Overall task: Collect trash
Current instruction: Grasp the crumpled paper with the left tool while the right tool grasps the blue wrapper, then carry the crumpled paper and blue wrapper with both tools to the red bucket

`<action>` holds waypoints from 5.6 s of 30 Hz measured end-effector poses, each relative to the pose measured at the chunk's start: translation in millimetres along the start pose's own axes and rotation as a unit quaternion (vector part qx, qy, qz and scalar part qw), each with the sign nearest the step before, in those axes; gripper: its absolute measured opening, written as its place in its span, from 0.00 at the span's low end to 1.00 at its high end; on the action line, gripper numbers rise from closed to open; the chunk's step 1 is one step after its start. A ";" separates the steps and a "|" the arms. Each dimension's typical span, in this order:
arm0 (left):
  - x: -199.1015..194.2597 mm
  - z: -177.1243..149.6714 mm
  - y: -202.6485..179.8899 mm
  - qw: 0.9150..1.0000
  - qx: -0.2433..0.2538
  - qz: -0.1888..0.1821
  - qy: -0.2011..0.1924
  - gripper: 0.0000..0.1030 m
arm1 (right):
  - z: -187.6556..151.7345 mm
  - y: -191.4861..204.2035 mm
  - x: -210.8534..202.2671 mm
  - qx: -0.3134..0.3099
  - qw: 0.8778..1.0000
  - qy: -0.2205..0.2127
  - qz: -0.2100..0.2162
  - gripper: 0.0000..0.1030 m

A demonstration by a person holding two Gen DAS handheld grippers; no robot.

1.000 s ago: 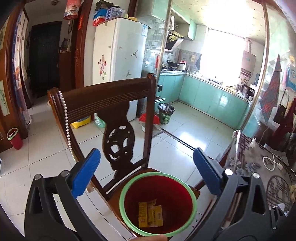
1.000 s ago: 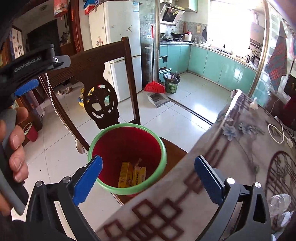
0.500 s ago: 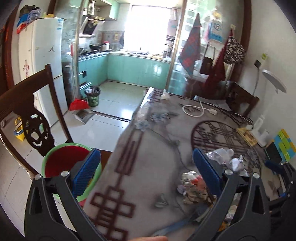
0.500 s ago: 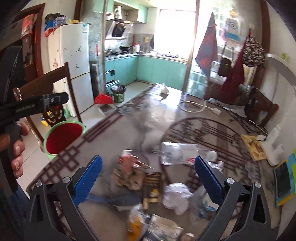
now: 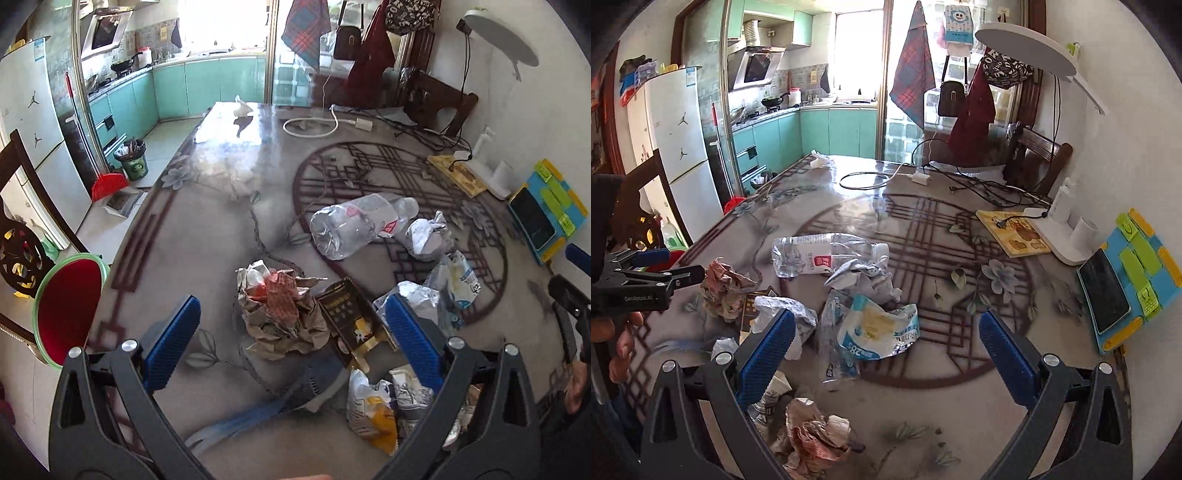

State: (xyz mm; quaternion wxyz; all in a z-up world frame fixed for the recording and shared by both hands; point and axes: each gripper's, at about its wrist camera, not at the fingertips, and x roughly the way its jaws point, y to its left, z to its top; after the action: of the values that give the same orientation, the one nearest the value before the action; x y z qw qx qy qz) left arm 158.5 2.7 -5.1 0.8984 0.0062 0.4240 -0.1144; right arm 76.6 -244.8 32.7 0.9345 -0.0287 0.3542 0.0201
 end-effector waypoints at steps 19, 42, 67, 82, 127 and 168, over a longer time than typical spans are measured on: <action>82.0 -4.9 19.7 0.995 -0.060 0.033 0.076 0.61 | -24.2 -36.4 35.5 0.051 0.997 0.042 0.029 0.94; -20.3 12.0 23.6 1.000 -0.004 -0.012 -0.008 0.46 | -11.4 -28.7 103.5 0.070 0.992 0.096 0.041 0.87; -24.1 2.7 33.5 0.999 -0.010 -0.041 -0.022 0.48 | -7.3 -25.4 141.5 0.078 0.986 0.132 0.070 0.36; -27.5 0.7 33.4 0.999 -0.011 -0.046 -0.027 0.48 | 10.0 -30.9 131.9 0.078 0.991 0.101 0.035 0.94; -100.7 20.6 157.7 0.989 -0.073 0.078 -0.106 0.48 | 95.1 152.9 32.2 -0.046 0.983 0.005 0.178 0.06; -101.0 -1.4 399.8 0.907 -0.268 0.298 -0.133 0.85 | 116.5 442.2 135.3 -0.163 0.939 0.068 0.295 0.07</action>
State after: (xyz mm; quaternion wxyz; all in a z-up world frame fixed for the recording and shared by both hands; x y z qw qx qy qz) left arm 179.6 412.5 36.7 0.9067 -0.1241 0.2935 0.2763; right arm 229.2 206.6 12.5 0.8427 -0.0760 0.4015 0.3505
